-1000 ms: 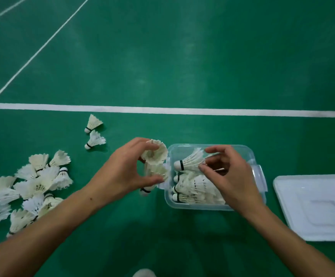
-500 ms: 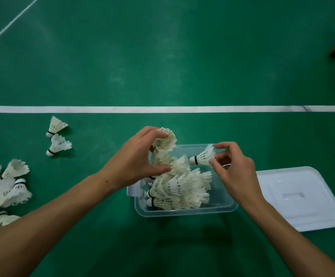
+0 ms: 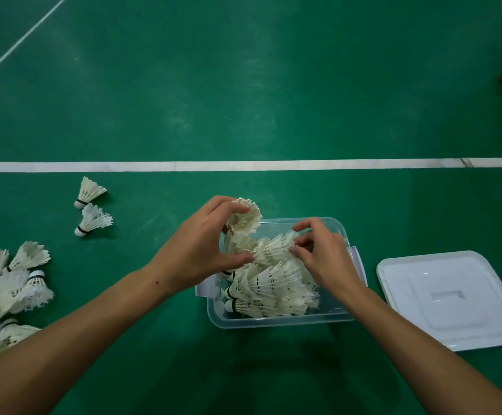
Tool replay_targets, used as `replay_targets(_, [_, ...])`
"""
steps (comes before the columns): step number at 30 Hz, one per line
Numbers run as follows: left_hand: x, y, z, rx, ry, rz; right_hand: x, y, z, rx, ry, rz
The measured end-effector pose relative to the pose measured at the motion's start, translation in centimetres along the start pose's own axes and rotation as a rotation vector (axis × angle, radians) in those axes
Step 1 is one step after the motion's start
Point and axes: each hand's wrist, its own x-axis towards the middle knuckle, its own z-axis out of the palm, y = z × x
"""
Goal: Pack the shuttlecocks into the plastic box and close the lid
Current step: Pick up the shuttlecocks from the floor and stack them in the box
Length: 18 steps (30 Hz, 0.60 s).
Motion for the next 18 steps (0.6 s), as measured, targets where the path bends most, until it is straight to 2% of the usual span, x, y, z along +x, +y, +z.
replay_targets(7, [0.9, 0.3, 0.5, -0.001, -0.108, 0.055, 0.0, -0.2, -1.7, -0.024, -0.102, 0.007])
replay_targets(9, [1.6, 0.4, 0.8, 0.011, -0.148, 0.067, -0.7, -0.7, -3.3, -0.013, -0.086, -0.025])
replay_targets(13, [3.7, 0.9, 1.2, 0.02, -0.236, 0.112, -2.4, -3.0, -6.2, 0.048, 0.086, -0.225])
replay_targets(18, [5.9, 1.5, 1.2, -0.081, -0.327, 0.115, -2.4, -3.8, -5.5, -0.031, 0.038, -0.469])
